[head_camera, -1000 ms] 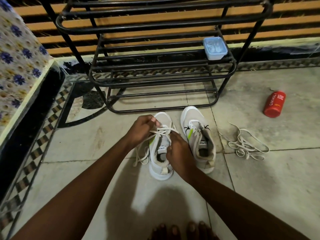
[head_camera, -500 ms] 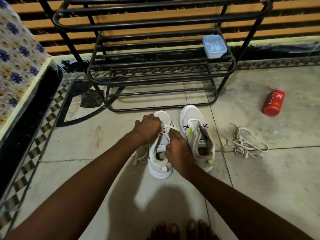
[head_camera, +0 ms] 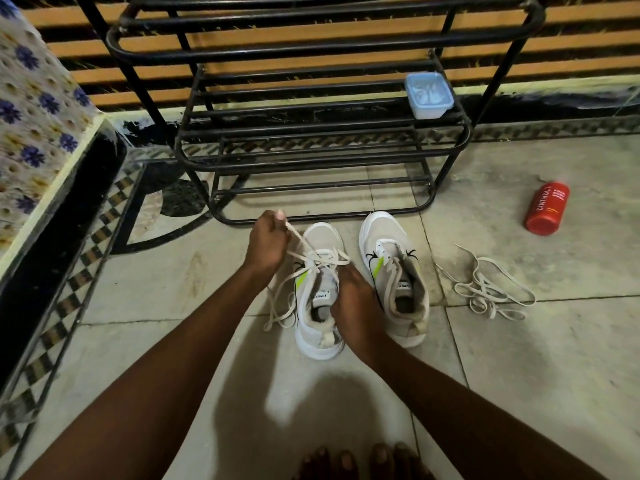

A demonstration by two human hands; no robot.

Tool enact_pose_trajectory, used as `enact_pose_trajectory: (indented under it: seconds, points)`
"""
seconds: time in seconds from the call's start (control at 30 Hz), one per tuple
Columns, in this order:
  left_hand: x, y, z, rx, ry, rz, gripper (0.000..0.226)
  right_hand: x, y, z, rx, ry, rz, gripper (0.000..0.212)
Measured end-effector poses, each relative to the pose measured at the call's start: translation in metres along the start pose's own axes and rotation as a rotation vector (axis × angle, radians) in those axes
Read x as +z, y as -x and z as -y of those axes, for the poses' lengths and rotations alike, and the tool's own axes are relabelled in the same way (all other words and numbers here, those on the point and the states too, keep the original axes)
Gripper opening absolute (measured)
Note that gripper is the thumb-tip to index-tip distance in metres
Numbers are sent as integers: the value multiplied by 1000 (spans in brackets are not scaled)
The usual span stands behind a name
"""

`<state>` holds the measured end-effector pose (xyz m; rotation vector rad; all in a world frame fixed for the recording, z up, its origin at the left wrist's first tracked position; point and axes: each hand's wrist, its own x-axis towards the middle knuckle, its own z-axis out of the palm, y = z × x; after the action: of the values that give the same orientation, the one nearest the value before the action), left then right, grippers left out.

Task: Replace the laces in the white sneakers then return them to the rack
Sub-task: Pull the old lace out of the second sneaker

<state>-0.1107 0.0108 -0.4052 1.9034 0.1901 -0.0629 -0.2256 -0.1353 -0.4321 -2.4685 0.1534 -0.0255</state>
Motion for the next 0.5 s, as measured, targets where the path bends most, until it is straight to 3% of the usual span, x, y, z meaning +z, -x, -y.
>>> enact_pose_trajectory:
  seconds: [0.1,0.2,0.3,0.43,0.5]
  points:
    - [-16,-3,-3,198,-329,227,32,1,0,0,27,-8,11,61]
    - [-23,-2,-9,262,-597,401,25,1,0,2,23,10,16,61]
    - [-19,-2,-9,241,-644,254,13,0,1,2,21,33,24,60]
    - [-7,3,-7,257,-995,18,18,0,3,2,18,-37,64,46]
    - [-8,1,-11,269,-900,-109,14,-1,1,2,22,20,52,55]
